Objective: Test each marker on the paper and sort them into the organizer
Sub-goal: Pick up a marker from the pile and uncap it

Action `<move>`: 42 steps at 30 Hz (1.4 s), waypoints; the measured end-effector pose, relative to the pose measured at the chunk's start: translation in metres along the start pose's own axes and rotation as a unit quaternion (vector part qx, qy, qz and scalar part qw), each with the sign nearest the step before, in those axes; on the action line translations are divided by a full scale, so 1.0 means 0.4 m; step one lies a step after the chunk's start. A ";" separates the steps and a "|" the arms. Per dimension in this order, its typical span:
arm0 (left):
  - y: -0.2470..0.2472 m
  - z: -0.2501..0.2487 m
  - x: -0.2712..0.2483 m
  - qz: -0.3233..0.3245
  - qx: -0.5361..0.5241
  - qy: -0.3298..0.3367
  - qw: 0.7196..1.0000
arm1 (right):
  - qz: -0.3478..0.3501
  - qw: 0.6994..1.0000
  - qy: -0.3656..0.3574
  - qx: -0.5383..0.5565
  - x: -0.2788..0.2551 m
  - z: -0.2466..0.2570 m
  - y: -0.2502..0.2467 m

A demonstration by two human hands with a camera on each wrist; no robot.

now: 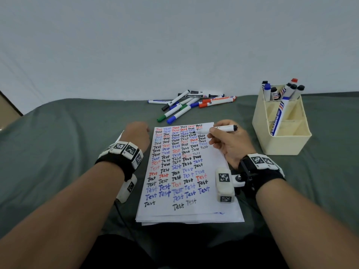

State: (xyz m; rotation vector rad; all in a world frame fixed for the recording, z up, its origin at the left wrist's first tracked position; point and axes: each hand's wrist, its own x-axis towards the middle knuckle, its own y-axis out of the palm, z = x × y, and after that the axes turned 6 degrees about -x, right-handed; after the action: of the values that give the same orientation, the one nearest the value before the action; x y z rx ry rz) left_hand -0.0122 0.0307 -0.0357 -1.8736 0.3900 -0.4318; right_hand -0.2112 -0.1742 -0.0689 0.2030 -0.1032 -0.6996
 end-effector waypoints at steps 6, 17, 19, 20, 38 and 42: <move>-0.009 -0.015 -0.007 -0.032 -0.063 0.037 0.997 | 0.004 0.999 -0.001 -0.032 0.000 -0.008 -0.005; -0.009 -0.054 -0.033 0.018 -0.106 0.170 0.979 | 0.028 0.999 0.004 -0.025 0.001 -0.003 0.005; -0.009 -0.058 -0.039 0.031 -0.117 0.172 0.978 | 0.028 0.999 0.002 -0.032 0.000 -0.006 0.004; -0.009 -0.060 -0.041 0.038 -0.125 0.172 0.976 | 0.027 0.999 0.002 -0.032 0.001 -0.007 0.004; -0.016 -0.083 -0.066 0.098 -0.141 0.235 0.957 | 0.029 0.998 0.017 -0.055 -0.008 0.002 0.013; -0.013 -0.088 -0.069 0.121 -0.161 0.218 0.955 | 0.040 0.996 0.014 -0.075 -0.008 0.000 0.010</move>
State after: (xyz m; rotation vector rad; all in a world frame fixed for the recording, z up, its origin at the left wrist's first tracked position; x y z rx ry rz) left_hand -0.0526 0.0163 -0.0226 -2.0025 1.0286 -0.6448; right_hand -0.2111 -0.1693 -0.0681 0.0637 -0.0322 -0.6211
